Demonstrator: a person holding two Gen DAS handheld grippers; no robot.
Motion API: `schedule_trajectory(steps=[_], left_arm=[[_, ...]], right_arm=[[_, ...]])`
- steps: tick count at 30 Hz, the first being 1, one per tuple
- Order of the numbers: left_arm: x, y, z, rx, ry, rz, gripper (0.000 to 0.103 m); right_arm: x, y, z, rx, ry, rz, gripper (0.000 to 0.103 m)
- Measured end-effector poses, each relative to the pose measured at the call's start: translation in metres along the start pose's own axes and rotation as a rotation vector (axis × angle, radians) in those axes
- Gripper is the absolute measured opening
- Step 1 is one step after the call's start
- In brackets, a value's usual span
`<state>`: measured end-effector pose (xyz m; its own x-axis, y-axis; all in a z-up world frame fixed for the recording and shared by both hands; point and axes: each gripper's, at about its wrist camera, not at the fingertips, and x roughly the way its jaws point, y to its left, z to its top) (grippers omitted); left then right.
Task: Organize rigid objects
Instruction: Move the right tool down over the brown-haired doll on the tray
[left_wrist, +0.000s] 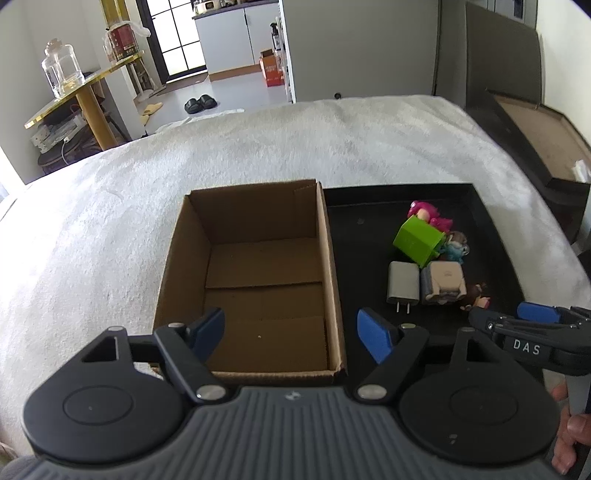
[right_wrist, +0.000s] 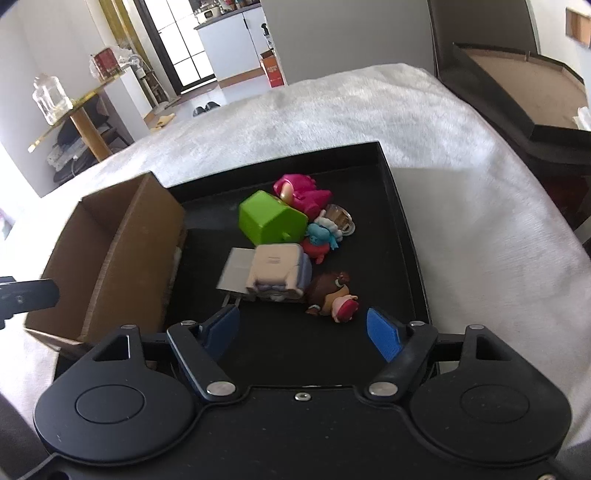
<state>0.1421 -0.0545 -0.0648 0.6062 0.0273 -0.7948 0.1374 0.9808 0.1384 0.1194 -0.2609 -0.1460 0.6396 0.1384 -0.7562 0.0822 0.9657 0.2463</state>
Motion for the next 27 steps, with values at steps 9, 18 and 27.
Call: schedule_trajectory(steps=[9,18,27], left_arm=[[0.022,-0.018,0.003,0.03,0.046,0.043,0.079],[0.036,-0.035,0.009,0.076,0.053,0.085,0.079],[0.048,-0.046,0.01,0.104,0.065,0.096,0.079]], right_arm=[[0.025,-0.015,0.002,0.01,0.0,0.004,0.075],[0.042,-0.019,0.002,0.008,0.019,0.009,0.07],[0.055,-0.024,0.002,0.032,0.048,0.001,0.064]])
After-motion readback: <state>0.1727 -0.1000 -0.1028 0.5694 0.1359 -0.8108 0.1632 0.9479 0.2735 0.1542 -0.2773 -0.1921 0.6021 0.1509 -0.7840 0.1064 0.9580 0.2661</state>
